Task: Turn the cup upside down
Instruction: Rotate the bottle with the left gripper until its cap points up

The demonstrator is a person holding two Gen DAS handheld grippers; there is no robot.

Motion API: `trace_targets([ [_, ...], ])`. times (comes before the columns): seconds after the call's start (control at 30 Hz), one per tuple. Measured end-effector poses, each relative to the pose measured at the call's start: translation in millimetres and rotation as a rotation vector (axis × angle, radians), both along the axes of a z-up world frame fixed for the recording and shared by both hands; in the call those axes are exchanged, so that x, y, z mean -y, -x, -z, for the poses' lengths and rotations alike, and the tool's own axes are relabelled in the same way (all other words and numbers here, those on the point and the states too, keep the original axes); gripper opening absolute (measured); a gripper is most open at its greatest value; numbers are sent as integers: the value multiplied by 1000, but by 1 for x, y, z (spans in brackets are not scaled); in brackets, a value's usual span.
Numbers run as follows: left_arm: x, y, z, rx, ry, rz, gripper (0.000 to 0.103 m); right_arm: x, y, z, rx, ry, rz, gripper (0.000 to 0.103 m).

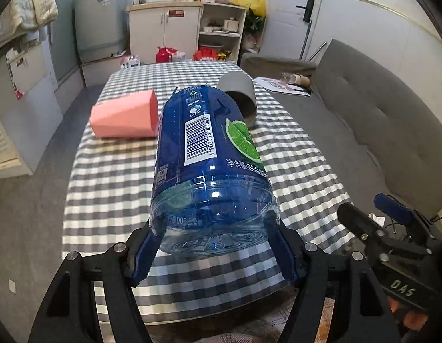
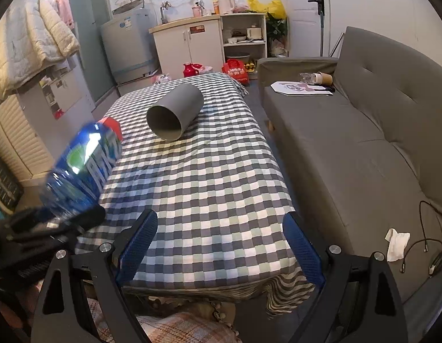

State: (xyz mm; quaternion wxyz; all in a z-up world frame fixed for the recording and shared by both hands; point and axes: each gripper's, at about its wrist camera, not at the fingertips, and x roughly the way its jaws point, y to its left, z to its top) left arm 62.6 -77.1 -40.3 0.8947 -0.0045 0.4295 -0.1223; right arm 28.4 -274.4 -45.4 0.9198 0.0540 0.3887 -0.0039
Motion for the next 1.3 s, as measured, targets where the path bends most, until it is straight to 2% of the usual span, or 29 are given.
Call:
trace_targets([
  [0.3, -13, -4, 16, -107, -74, 5, 74, -2, 0, 1, -9, 4, -4, 90],
  [0.53, -15, -5, 27, -134, -97, -19, 74, 0, 1, 2, -8, -8, -7, 90],
  [0.93, -20, -15, -6, -68, -86, -28, 74, 1, -2, 5, -20, -26, -11, 90],
  [1.3, -20, -59, -17, -40, -81, -34, 72, -2, -4, 4, -16, -16, -22, 90],
])
